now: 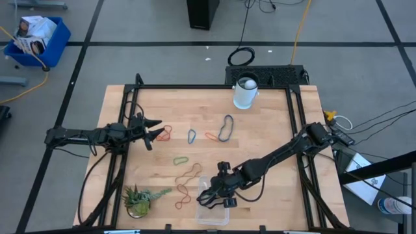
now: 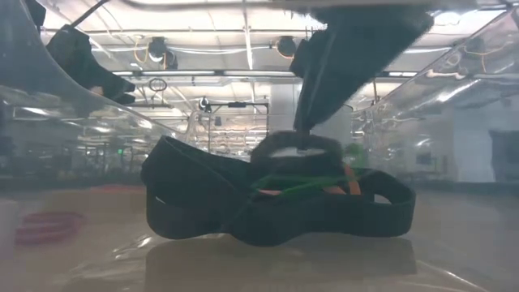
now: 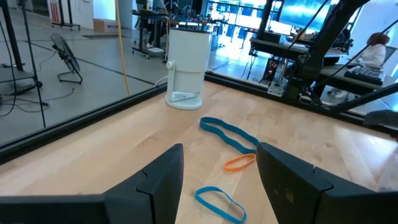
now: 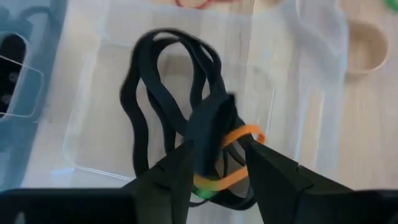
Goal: Pick and place rubber bands into bin
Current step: Put the light brown rubber band into the transparent bin
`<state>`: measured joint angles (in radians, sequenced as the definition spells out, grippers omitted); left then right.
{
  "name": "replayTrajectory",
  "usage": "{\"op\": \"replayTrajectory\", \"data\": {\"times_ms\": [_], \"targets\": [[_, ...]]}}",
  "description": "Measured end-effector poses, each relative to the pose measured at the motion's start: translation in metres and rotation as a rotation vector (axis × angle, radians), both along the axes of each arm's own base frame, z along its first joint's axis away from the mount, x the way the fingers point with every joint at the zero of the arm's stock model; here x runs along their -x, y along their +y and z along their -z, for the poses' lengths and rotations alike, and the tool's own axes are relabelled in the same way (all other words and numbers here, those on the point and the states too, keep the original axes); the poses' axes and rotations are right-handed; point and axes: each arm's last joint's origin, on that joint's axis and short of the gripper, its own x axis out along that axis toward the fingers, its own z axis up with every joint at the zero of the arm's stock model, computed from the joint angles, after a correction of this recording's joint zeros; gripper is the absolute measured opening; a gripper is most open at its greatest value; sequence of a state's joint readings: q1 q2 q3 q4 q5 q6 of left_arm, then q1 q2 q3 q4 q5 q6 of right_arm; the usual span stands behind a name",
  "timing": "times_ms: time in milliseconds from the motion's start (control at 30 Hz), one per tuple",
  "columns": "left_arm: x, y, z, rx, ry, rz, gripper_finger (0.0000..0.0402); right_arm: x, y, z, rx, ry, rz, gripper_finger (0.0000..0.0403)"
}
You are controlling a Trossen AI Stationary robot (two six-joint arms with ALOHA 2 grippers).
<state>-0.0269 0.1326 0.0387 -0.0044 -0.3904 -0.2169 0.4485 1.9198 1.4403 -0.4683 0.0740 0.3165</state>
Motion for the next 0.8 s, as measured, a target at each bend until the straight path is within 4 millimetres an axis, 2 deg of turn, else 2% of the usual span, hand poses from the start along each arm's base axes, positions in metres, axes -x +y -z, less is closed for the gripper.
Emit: {"op": "replayTrajectory", "data": {"times_ms": [100,233,400,567,700,800], "targets": [[0.0,0.0,0.0,0.0,0.0,0.0,0.0209,0.004,-0.005,-0.02,-0.011,-0.047,-0.007,0.0145],[0.0,0.0,0.0,0.0,0.0,0.0,0.0209,0.014,-0.02,-0.062,-0.033,-0.163,-0.015,0.0145],[0.0,0.0,-0.001,0.019,-0.014,-0.002,0.0209,0.038,-0.049,-0.125,-0.081,-0.338,0.018,0.0145],[0.0,0.0,-0.002,0.145,-0.072,-0.006,0.0209,0.07,-0.073,-0.171,-0.099,-0.475,0.032,0.0142],[0.0,0.0,-0.002,0.198,-0.091,-0.009,0.0209,0.099,-0.087,-0.185,-0.023,-0.598,0.029,0.0144],[0.0,0.0,-0.002,0.196,-0.09,-0.009,0.0209,0.121,-0.097,-0.178,-0.004,-0.674,0.096,0.0142]]}}
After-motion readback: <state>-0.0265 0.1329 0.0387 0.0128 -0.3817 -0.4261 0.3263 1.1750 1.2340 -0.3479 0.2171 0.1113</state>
